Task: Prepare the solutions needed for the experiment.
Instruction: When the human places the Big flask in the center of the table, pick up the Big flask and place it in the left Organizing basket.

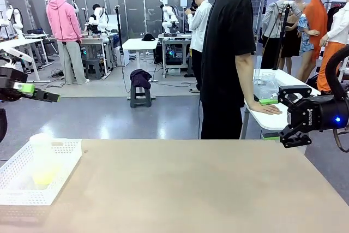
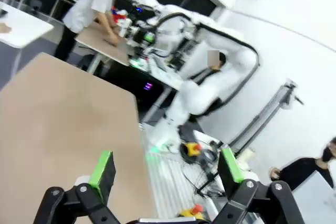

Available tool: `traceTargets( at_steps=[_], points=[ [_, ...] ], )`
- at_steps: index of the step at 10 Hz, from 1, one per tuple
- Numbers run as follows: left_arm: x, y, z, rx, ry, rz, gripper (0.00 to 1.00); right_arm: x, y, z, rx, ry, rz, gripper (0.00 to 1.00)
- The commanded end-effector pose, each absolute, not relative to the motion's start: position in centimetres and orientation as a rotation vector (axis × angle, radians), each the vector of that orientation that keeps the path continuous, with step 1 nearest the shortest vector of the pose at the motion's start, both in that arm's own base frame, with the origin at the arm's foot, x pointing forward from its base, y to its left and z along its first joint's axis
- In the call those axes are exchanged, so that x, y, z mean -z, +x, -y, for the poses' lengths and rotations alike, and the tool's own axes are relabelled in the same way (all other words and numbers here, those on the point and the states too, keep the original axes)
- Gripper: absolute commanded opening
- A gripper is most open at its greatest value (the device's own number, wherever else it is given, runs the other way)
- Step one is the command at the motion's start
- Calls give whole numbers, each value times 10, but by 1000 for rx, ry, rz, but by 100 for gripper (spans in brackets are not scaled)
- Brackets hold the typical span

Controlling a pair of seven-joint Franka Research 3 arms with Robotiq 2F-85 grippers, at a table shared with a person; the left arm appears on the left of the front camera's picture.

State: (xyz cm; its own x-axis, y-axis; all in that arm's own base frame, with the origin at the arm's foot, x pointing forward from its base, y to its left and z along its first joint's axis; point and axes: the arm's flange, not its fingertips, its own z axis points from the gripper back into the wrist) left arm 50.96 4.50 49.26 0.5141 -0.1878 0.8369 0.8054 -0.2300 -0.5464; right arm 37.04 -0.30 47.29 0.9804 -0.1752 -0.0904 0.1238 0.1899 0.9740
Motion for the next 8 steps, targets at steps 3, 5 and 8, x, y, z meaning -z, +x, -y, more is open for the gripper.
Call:
traceTargets(
  at_steps=[3,5,8],
  points=[
    [-492,511,-43,976,-1486,622,100,-474,371,3,203,1376,51,100],
    [-472,497,-16,870,-1639,536,100,-474,371,3,203,1376,51,100],
    [-474,455,19,435,-1770,353,100,-474,371,3,203,1376,51,100]
  ],
)
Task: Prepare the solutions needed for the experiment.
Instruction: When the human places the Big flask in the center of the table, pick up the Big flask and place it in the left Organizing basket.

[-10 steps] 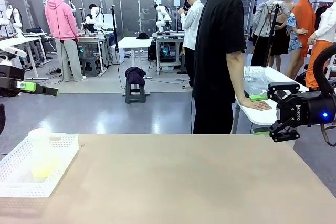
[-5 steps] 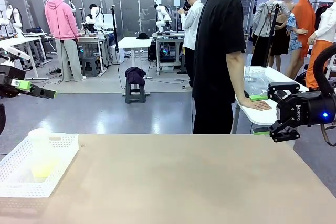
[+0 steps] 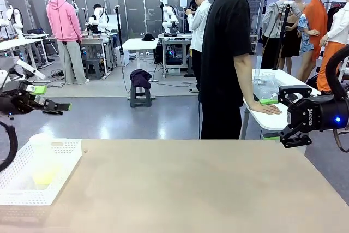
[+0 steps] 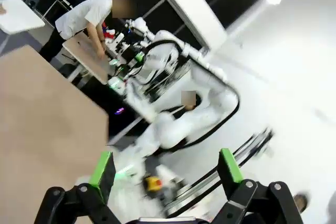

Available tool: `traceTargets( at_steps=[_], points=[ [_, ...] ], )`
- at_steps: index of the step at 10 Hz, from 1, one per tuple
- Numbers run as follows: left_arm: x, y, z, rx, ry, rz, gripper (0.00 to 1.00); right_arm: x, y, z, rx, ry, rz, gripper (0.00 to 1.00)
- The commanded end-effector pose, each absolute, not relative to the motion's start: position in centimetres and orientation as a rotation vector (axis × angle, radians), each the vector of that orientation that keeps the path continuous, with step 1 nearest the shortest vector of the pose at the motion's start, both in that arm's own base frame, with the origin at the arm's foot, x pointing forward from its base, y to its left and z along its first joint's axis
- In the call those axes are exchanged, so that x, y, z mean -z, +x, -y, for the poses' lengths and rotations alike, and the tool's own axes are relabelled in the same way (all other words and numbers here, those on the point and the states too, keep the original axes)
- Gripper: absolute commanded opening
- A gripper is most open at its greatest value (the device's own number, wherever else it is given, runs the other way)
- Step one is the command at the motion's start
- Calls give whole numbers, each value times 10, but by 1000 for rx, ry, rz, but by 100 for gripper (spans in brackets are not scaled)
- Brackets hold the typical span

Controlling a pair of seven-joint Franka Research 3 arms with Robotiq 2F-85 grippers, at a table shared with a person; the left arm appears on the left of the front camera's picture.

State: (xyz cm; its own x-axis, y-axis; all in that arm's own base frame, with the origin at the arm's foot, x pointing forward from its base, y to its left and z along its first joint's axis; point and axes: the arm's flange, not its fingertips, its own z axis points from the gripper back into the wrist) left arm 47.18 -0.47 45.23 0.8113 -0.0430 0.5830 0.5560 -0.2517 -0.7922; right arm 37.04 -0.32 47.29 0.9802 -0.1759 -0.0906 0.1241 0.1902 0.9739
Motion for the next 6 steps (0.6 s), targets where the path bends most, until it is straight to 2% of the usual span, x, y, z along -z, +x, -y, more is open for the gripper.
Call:
traceTargets(
  at_steps=[1,2,4,6],
  points=[
    [-468,447,31,380,-1744,301,100,-474,371,3,203,1376,51,100],
    [-470,439,39,371,-1671,324,100,-474,371,3,203,1376,51,100],
    [-468,432,56,262,-1657,95,100,-474,371,3,203,1376,51,100],
    [-462,436,63,193,-1695,25,100,-474,371,3,203,1376,51,100]
  ],
)
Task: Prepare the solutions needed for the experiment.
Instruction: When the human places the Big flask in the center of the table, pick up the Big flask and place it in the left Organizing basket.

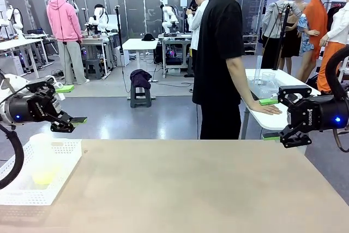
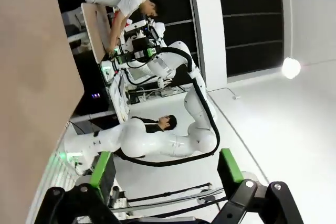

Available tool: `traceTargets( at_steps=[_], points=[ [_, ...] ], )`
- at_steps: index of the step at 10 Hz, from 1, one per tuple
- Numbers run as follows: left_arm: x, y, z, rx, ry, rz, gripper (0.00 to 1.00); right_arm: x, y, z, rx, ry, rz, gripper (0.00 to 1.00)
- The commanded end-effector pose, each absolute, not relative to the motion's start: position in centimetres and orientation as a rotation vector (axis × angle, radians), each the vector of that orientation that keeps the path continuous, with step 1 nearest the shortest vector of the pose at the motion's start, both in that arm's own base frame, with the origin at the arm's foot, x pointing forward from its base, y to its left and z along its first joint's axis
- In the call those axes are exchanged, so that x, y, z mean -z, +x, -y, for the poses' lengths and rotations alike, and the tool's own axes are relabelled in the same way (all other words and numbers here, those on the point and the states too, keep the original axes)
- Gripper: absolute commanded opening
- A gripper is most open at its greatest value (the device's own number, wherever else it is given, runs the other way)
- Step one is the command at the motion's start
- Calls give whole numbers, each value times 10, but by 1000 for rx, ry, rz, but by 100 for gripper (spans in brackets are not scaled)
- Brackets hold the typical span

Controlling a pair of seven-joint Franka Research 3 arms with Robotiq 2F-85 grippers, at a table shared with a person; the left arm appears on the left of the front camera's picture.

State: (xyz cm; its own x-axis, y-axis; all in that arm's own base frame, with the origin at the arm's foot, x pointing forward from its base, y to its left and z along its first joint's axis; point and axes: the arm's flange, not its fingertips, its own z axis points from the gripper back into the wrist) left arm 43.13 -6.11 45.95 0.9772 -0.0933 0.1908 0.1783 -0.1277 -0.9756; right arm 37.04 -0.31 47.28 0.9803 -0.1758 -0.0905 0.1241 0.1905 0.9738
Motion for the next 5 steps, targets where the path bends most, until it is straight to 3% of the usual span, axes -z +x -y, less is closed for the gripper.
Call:
traceTargets(
  at_steps=[1,3,5],
  points=[
    [-461,434,68,183,-1710,-10,100,-474,371,3,203,1376,51,100],
    [-458,430,71,192,-1704,-101,100,-474,371,3,203,1376,51,100],
    [-453,430,70,186,-1698,-40,100,-474,371,3,203,1376,51,100]
  ],
)
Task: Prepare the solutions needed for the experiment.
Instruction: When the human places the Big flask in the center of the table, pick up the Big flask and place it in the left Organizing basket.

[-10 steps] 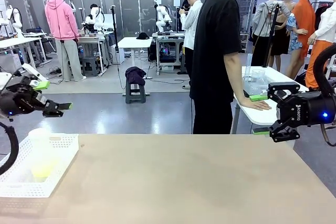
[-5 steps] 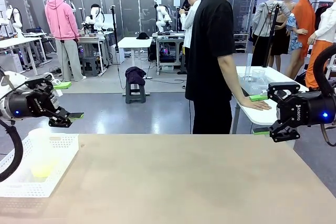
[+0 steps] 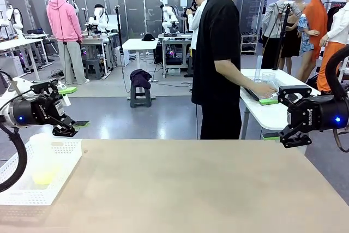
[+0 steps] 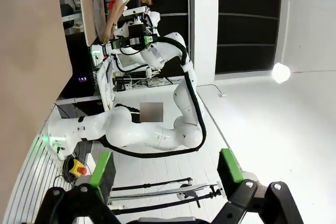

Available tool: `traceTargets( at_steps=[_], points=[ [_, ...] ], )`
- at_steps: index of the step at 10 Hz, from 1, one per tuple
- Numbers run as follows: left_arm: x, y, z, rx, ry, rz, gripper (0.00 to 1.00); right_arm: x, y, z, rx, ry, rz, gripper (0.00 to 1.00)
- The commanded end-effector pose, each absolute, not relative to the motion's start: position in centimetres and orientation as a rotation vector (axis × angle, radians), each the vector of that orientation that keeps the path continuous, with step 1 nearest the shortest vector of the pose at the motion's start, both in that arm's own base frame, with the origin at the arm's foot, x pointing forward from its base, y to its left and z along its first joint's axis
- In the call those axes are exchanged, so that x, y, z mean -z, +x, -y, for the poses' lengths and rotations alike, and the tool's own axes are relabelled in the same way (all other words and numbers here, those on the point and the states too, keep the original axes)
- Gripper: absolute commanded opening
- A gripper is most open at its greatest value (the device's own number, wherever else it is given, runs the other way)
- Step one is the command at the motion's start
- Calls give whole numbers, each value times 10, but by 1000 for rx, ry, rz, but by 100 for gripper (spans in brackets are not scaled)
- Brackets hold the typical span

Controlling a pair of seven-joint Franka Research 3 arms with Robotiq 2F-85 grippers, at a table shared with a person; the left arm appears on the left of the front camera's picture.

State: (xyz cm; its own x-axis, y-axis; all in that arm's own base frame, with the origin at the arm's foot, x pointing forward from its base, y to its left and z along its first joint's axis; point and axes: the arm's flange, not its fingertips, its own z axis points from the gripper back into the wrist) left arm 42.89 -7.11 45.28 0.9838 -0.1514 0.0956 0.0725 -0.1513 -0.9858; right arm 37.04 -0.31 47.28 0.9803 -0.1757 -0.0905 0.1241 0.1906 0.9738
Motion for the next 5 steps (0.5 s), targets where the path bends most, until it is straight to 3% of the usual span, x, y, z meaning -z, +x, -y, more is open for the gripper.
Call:
traceTargets(
  at_steps=[1,5],
  points=[
    [-453,430,70,186,-1698,-40,100,-474,371,3,203,1376,51,100],
    [-453,430,70,186,-1698,-40,100,-474,371,3,203,1376,51,100]
  ],
)
